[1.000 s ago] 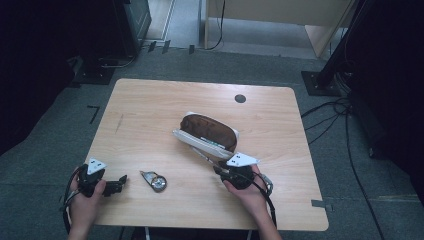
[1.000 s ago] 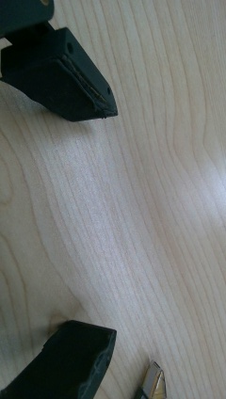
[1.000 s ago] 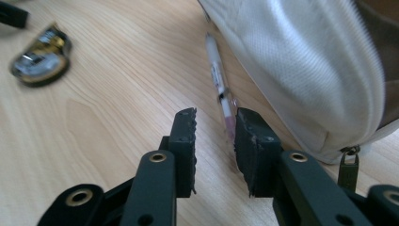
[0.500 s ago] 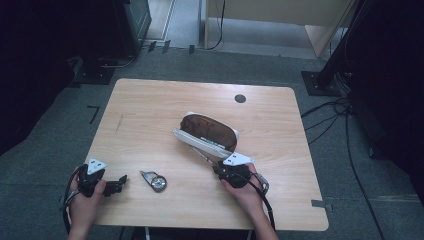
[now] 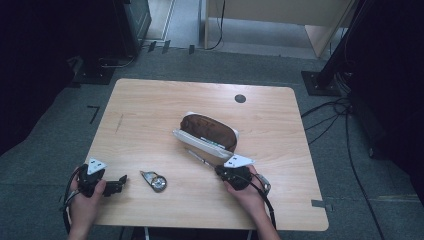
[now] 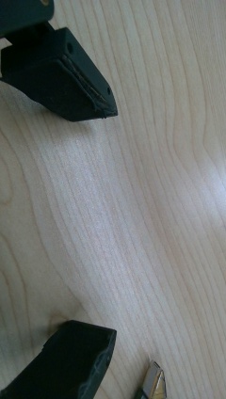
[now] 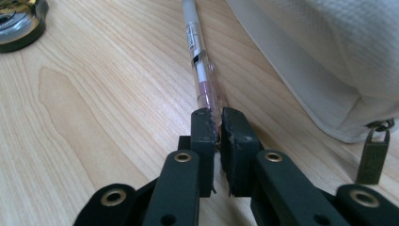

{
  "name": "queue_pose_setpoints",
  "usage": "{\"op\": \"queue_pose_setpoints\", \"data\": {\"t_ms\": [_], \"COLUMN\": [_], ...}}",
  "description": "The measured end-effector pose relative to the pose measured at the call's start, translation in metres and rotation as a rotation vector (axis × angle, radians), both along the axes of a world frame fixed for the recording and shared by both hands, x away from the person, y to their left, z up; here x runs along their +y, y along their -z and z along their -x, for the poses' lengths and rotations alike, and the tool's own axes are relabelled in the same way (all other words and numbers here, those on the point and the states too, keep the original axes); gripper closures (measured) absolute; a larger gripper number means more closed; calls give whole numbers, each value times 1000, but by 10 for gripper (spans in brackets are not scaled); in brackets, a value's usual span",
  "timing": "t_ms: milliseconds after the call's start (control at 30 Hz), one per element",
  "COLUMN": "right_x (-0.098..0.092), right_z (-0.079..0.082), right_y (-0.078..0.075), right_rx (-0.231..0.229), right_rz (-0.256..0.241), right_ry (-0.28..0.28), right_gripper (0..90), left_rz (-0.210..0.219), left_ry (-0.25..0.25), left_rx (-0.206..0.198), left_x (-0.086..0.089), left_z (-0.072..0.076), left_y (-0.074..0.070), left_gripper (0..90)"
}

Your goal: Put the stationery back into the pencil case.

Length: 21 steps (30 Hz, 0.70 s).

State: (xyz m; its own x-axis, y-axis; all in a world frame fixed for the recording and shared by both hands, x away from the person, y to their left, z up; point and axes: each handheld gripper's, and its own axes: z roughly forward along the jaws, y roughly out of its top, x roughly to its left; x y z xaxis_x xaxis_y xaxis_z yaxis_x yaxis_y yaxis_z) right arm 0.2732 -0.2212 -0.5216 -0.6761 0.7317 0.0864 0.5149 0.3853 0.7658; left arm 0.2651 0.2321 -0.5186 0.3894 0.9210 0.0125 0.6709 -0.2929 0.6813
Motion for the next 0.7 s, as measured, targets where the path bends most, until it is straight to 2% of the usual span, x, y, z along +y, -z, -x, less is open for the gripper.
{"op": "queue_pose_setpoints", "data": {"t_ms": [200,233,400,567,633,700], "right_x": [-1,-1,-4,-8,-7,-4], "right_z": [2,3,5,6,4,2], "right_y": [0,-1,1,-2,-3,-3], "right_rx": [7,10,14,3,-9,0], "right_rz": [-3,-6,-21,-77,-74,-74], "right_ry": [-23,-25,-23,5,26,31], "right_gripper": [866,900,900,797,722,694], "left_rz": [0,0,0,0,0,0], "left_ry": [0,0,0,0,0,0], "left_rx": [0,0,0,0,0,0], "left_x": [0,0,0,0,0,0], "left_z": [0,0,0,0,0,0], "left_y": [0,0,0,0,0,0], "left_gripper": [0,0,0,0,0,0]}}
